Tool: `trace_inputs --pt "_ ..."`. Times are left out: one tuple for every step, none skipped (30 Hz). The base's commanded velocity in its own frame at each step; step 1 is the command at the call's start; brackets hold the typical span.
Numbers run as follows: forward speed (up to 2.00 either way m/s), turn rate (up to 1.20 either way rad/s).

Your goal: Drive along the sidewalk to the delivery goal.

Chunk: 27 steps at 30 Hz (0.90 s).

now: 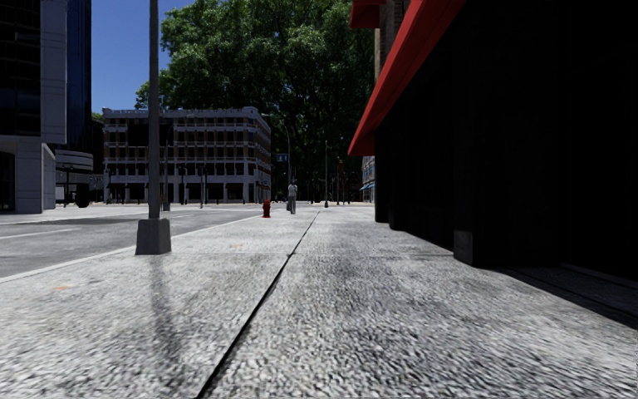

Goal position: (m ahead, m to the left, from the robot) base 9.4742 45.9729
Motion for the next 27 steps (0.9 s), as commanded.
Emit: trace_inputs --pt "2.00 0.00" --pt "2.00 0.00" --pt "2.00 0.00" --pt "2.00 0.00" --pt "2.00 0.00" --pt "2.00 0.00" --pt "2.00 0.00" --pt "2.00 0.00" --pt "2.00 0.00" --pt "2.00 0.00" --pt "2.00 0.00" --pt "2.00 0.00" --pt "2.00 0.00" --pt "2.00 0.00" --pt "2.00 0.00" --pt "2.00 0.00" --pt "2.00 0.00" --pt "2.00 0.00" --pt "2.00 0.00" --pt "2.00 0.00" --pt "2.00 0.00" --pt "2.00 0.00" --pt "2.00 0.00" --pt "2.00 0.00" --pt "2.00 0.00" --pt "2.00 0.00" --pt "2.00 0.00"
